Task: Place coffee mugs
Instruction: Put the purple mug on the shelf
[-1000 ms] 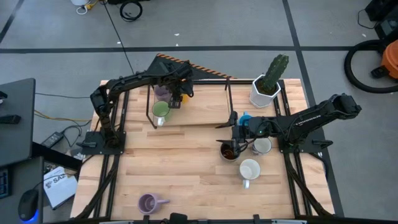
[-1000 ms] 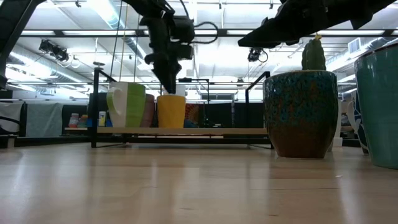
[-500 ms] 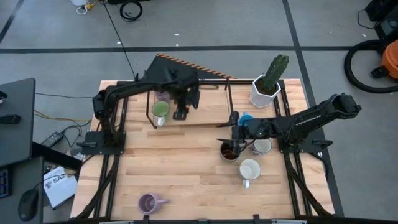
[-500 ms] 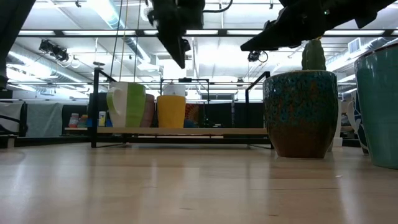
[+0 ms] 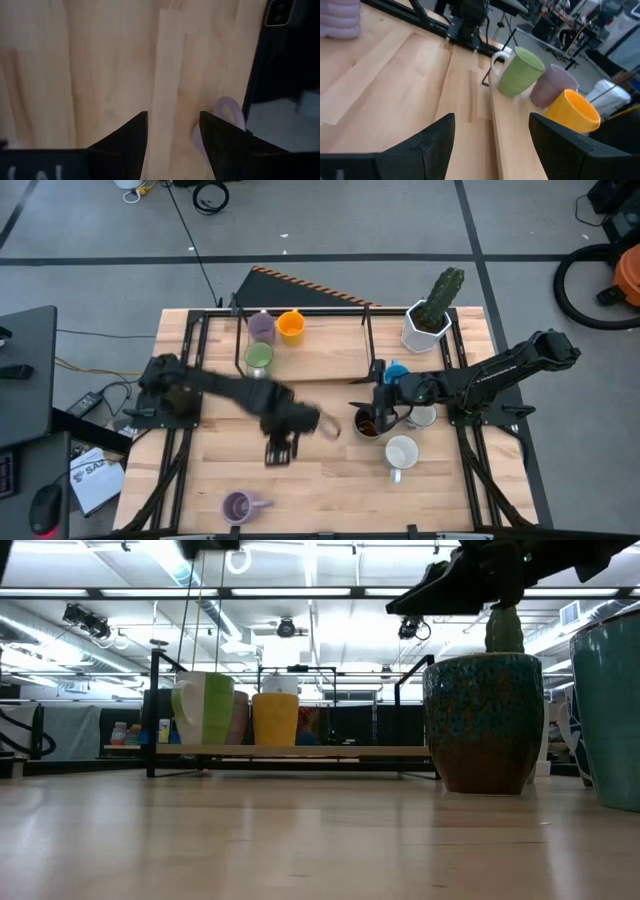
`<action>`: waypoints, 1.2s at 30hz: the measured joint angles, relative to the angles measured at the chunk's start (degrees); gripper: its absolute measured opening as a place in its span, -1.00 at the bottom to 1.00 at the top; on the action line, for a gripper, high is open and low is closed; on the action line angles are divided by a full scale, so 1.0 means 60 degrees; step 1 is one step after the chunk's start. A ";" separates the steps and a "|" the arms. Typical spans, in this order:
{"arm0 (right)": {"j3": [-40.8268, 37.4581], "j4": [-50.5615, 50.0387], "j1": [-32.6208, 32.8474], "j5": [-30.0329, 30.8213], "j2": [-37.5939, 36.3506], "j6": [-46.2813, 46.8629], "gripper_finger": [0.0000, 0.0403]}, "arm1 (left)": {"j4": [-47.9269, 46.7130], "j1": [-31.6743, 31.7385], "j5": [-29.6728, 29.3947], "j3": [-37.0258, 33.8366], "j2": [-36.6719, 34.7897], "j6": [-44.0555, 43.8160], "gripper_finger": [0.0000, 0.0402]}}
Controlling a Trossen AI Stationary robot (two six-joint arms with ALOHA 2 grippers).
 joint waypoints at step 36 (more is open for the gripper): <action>-0.0002 0.0759 -0.1372 -0.4066 0.0000 -0.0727 0.29 | -0.0025 -0.5082 -0.1589 -0.0867 0.0008 -1.5447 0.21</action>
